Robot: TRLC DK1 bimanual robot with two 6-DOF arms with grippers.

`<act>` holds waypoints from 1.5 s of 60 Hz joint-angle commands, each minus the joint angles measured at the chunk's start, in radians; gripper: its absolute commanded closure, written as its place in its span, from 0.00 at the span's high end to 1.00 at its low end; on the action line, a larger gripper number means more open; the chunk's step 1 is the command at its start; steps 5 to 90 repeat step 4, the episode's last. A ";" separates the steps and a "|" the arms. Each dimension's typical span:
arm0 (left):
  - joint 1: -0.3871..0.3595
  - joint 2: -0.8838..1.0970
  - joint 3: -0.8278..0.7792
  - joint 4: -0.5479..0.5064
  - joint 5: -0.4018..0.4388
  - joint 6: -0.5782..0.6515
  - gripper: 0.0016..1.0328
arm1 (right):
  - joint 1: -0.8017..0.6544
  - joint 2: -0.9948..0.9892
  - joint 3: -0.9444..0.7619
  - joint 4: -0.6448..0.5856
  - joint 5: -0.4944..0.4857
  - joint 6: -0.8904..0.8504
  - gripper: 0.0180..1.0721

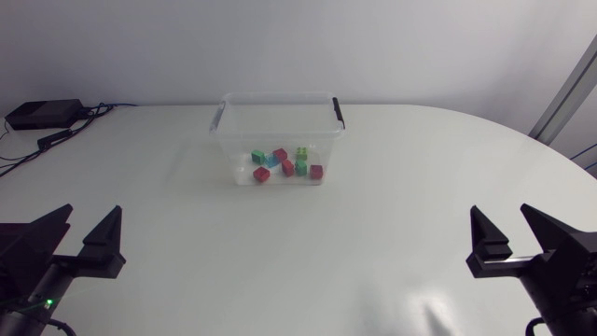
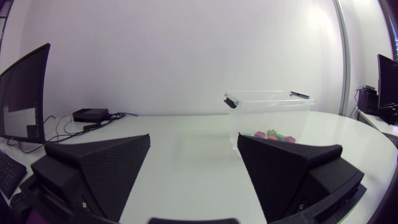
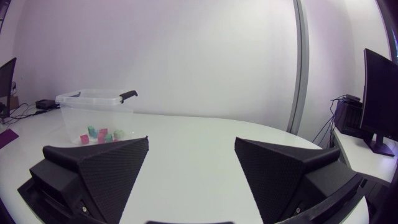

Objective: Place the duplo bricks in the container

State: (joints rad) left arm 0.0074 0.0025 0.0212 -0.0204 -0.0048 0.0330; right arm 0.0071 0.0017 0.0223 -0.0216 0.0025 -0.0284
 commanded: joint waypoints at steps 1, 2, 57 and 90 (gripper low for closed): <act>-0.007 -0.002 -0.021 0.020 0.005 -0.033 0.96 | -0.007 -0.002 -0.022 0.022 -0.002 0.028 0.95; -0.007 -0.002 -0.021 0.020 0.005 -0.033 0.96 | -0.007 -0.002 -0.022 0.022 -0.002 0.028 0.95; -0.007 -0.002 -0.021 0.020 0.005 -0.033 0.96 | -0.007 -0.002 -0.022 0.022 -0.002 0.028 0.95; -0.007 -0.002 -0.021 0.020 0.005 -0.033 0.96 | -0.007 -0.002 -0.022 0.022 -0.002 0.028 0.95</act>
